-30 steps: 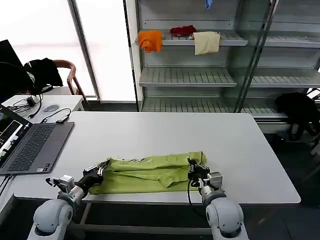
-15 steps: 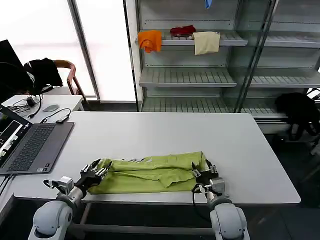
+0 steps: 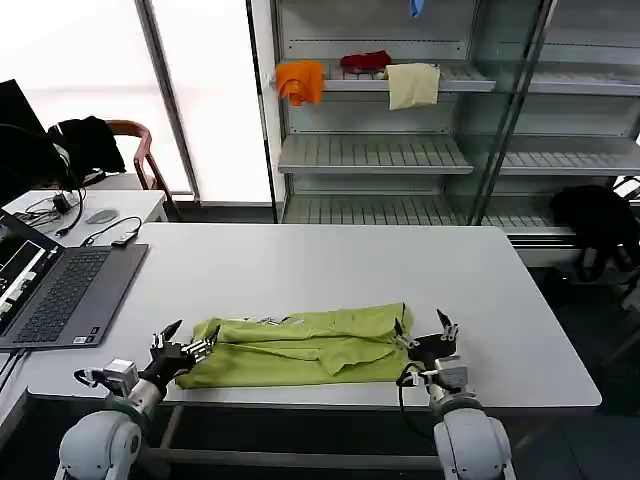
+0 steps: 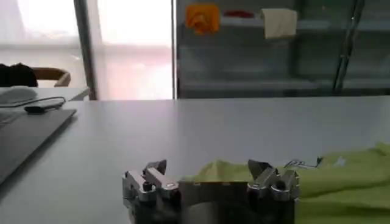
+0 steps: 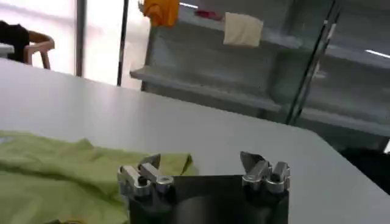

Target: Fold and organize the clothes.

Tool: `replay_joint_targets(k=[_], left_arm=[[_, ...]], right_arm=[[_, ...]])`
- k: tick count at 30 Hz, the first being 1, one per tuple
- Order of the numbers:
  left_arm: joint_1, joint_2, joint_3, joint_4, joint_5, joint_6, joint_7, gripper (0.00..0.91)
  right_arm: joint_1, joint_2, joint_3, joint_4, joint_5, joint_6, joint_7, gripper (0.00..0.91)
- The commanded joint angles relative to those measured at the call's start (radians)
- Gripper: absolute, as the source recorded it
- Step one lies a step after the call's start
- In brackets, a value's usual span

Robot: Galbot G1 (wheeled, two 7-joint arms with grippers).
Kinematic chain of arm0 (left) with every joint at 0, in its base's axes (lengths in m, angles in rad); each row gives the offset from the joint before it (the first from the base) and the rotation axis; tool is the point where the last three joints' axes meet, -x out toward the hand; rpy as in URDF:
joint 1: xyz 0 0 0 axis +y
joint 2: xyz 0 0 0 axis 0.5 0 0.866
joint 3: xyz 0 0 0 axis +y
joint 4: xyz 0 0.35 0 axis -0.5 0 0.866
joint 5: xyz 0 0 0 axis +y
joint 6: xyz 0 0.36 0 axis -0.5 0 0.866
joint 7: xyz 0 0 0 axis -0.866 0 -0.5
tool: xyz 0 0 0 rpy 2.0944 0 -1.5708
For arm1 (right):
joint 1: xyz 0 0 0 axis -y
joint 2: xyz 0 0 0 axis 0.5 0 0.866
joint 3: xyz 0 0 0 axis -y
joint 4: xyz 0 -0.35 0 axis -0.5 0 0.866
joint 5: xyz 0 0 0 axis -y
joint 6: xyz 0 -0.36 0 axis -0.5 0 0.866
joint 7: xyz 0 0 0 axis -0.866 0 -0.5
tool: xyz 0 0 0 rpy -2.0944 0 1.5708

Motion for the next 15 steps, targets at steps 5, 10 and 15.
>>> replay_joint_targets(k=[5, 10, 15], left_arm=[[0.043, -0.078, 0.052, -0.018, 0.032, -0.051, -0.249, 0.907], [0.047, -0.087, 0.06, -0.006, 0.03, -0.068, -0.248, 0.897], [0.044, -0.1, 0.07, 0.002, 0.042, -0.075, -0.24, 0.665]], right_arm=[[0.073, -0.02, 0.036, 0.023, 0.305, -0.014, 0.011, 0.907], [0.079, -0.019, 0.025, -0.001, 0.285, -0.014, 0.005, 0.907], [0.085, -0.019, 0.02, -0.017, 0.271, -0.015, 0.002, 0.907]])
